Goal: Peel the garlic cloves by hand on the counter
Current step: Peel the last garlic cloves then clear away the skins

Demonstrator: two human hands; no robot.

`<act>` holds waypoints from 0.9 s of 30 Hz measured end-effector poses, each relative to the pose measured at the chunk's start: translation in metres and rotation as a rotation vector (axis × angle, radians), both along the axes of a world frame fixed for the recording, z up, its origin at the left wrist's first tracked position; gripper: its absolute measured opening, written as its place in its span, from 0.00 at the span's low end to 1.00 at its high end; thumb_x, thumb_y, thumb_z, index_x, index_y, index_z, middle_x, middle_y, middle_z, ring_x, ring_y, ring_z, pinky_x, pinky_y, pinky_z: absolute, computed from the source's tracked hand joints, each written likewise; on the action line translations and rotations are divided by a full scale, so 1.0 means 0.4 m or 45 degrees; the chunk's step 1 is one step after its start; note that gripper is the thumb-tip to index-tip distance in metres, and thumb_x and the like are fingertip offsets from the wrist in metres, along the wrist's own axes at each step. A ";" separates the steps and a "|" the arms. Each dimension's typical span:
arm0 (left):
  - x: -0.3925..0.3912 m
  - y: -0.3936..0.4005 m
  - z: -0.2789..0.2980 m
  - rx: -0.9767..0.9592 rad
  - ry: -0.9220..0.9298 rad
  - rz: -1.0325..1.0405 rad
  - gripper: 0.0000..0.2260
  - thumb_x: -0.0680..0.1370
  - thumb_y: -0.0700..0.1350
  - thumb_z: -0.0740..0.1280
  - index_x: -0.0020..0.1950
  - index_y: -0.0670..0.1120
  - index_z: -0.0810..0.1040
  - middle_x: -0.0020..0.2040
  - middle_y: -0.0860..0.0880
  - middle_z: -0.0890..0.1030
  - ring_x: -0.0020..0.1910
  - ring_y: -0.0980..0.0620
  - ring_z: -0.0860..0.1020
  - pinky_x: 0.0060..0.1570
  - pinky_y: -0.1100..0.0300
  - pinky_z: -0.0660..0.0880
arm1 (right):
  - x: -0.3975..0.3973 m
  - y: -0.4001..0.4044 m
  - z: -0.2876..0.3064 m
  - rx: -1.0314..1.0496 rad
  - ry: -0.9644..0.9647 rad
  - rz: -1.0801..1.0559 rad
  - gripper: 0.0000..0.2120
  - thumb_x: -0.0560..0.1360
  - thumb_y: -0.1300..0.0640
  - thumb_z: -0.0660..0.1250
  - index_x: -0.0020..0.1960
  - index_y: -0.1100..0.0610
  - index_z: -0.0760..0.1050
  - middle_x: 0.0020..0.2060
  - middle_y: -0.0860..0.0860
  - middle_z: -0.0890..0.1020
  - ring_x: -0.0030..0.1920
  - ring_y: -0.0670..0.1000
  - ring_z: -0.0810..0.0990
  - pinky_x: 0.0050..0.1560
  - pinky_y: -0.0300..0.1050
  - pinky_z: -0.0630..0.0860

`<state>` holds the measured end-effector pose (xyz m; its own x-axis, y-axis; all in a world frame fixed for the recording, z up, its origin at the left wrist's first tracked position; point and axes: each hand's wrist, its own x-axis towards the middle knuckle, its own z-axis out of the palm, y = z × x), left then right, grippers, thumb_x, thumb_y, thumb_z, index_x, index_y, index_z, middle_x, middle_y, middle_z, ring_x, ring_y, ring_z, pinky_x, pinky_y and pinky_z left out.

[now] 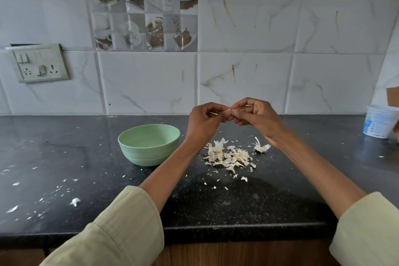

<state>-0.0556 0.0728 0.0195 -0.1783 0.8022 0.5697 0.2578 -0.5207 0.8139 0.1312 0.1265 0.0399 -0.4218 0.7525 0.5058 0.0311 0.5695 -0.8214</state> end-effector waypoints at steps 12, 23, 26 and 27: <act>-0.010 0.005 0.000 -0.136 -0.359 -0.241 0.12 0.77 0.42 0.77 0.58 0.37 0.85 0.45 0.43 0.87 0.42 0.54 0.82 0.46 0.62 0.77 | -0.005 -0.015 0.013 0.490 -0.100 -0.152 0.05 0.76 0.61 0.78 0.49 0.54 0.84 0.41 0.50 0.86 0.39 0.53 0.82 0.44 0.49 0.80; -0.011 0.007 -0.005 -0.214 -0.396 -0.338 0.07 0.77 0.39 0.76 0.54 0.39 0.86 0.42 0.46 0.87 0.41 0.54 0.82 0.51 0.60 0.79 | 0.002 -0.027 0.015 0.556 -0.171 -0.126 0.05 0.77 0.62 0.77 0.48 0.58 0.82 0.39 0.53 0.85 0.38 0.59 0.84 0.42 0.56 0.82; -0.011 0.006 -0.005 -0.232 -0.429 -0.356 0.05 0.77 0.38 0.76 0.52 0.40 0.86 0.42 0.46 0.87 0.42 0.53 0.82 0.51 0.60 0.79 | 0.004 -0.027 0.016 0.541 -0.182 -0.086 0.04 0.78 0.62 0.76 0.49 0.59 0.82 0.38 0.55 0.85 0.39 0.60 0.84 0.42 0.54 0.83; -0.011 0.006 -0.006 -0.239 -0.438 -0.358 0.04 0.77 0.38 0.76 0.51 0.40 0.87 0.42 0.45 0.87 0.42 0.53 0.82 0.51 0.60 0.79 | 0.003 -0.026 0.016 0.535 -0.187 -0.078 0.04 0.78 0.62 0.76 0.49 0.59 0.82 0.38 0.55 0.85 0.39 0.61 0.84 0.41 0.53 0.83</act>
